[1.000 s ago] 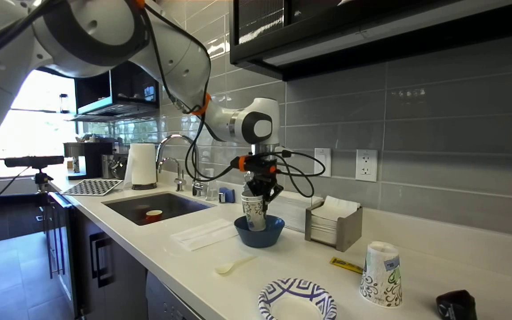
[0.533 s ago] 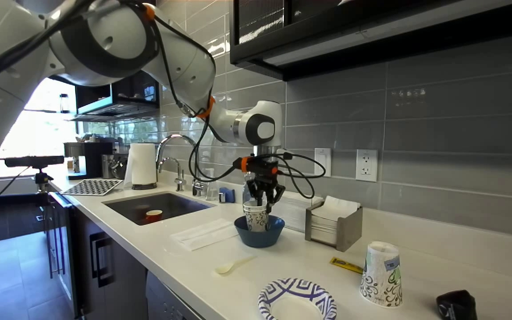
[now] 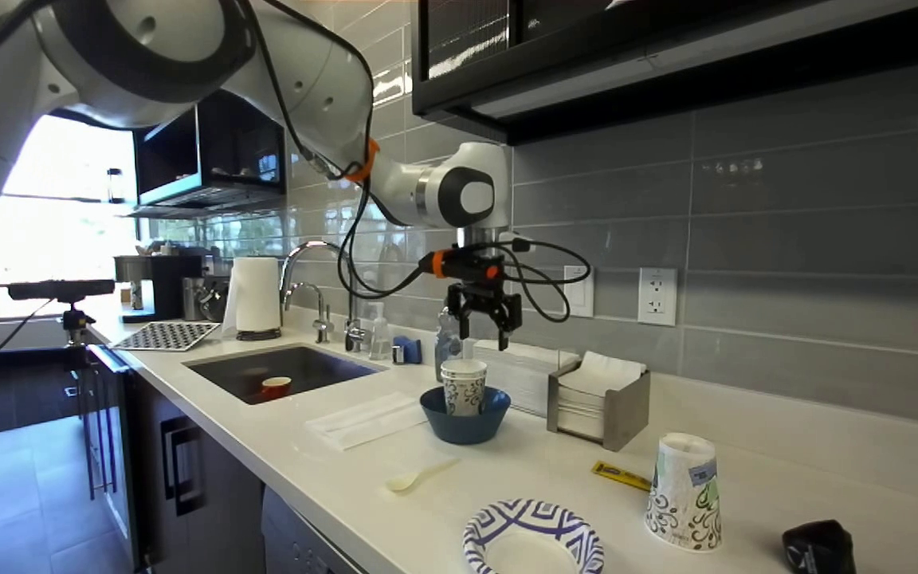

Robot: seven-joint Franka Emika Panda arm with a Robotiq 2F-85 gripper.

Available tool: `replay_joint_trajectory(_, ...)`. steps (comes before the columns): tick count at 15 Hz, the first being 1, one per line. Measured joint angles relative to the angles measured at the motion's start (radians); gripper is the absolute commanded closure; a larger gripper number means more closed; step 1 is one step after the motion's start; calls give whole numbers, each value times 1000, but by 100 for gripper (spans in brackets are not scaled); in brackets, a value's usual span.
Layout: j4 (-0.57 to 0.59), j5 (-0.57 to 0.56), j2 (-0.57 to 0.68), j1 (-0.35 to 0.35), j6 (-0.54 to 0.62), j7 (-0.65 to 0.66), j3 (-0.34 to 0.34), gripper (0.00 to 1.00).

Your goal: Stack up the two paper cups on the left, put the paper cups in the blue bowl and move the blue bowl to the left

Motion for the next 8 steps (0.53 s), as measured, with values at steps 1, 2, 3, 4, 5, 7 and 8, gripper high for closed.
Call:
replay_joint_trajectory(1, -25, 13, -31, -8, 1, 15, -7, 0)
replay_joint_trajectory(2, -52, 29, -63, -18, 3, 28, -15, 0)
replay_joint_trajectory(3, -82, 47, -94, -29, 6, 35, -23, 0)
replay_joint_trajectory(4, -97, 49, -112, -35, 5, 31, -29, 0)
replay_joint_trajectory(5, -97, 49, -115, -35, 5, 31, -30, 0)
replay_joint_trajectory(7, -97, 49, -108, -28, 5, 31, -29, 0)
replay_joint_trajectory(8, -96, 49, -103, -26, 6, 31, -27, 0)
